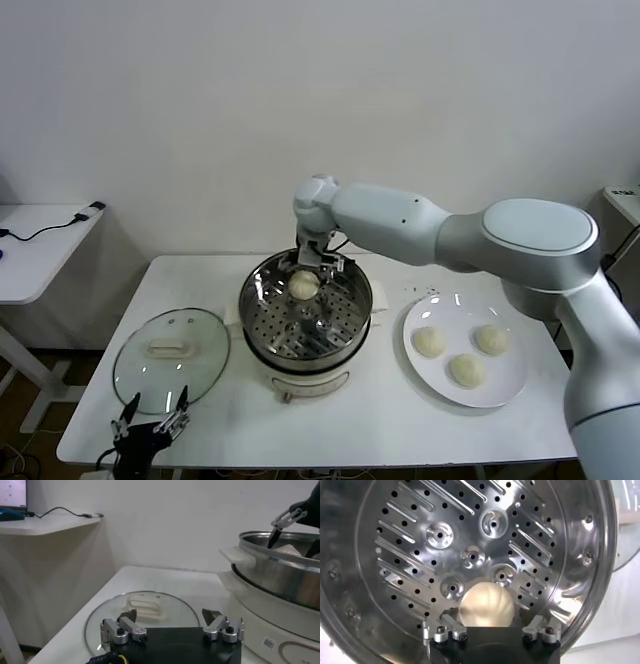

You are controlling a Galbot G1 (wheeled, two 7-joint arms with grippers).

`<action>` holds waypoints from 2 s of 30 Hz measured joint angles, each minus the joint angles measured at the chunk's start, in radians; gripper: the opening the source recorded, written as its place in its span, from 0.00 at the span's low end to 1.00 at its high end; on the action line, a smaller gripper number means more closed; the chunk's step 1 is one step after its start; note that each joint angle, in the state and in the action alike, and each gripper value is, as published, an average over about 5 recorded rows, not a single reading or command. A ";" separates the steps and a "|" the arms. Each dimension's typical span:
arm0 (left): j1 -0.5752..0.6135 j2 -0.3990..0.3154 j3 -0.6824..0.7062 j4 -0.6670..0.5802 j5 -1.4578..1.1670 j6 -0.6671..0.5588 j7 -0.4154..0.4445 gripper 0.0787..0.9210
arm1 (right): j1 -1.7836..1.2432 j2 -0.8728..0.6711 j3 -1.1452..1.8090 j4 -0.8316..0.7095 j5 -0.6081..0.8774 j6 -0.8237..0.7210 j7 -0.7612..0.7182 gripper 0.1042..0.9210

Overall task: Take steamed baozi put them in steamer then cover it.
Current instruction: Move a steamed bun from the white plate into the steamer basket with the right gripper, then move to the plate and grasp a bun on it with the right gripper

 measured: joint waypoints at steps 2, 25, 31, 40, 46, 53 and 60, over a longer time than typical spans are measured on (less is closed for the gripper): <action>0.002 0.000 0.000 -0.005 0.001 0.001 0.001 0.88 | 0.052 -0.026 -0.023 0.023 0.078 -0.024 -0.031 0.88; -0.018 -0.004 0.009 -0.015 0.006 0.008 0.005 0.88 | 0.294 -0.652 -0.436 0.466 0.678 -0.701 0.017 0.88; -0.011 -0.013 0.011 -0.011 0.015 0.006 0.005 0.88 | 0.160 -0.687 -0.378 0.446 0.653 -0.783 0.061 0.88; 0.004 -0.018 0.010 -0.002 0.018 -0.007 0.003 0.88 | -0.036 -0.671 -0.247 0.365 0.602 -0.852 0.121 0.88; 0.005 -0.021 0.008 -0.002 0.018 -0.011 0.002 0.88 | -0.133 -0.638 -0.170 0.305 0.578 -0.873 0.156 0.88; 0.005 -0.023 0.009 -0.002 0.018 -0.013 0.002 0.88 | -0.204 -0.610 -0.119 0.263 0.558 -0.891 0.178 0.86; 0.003 -0.023 0.008 -0.002 0.018 -0.013 0.000 0.88 | -0.245 -0.593 -0.077 0.232 0.548 -0.900 0.201 0.71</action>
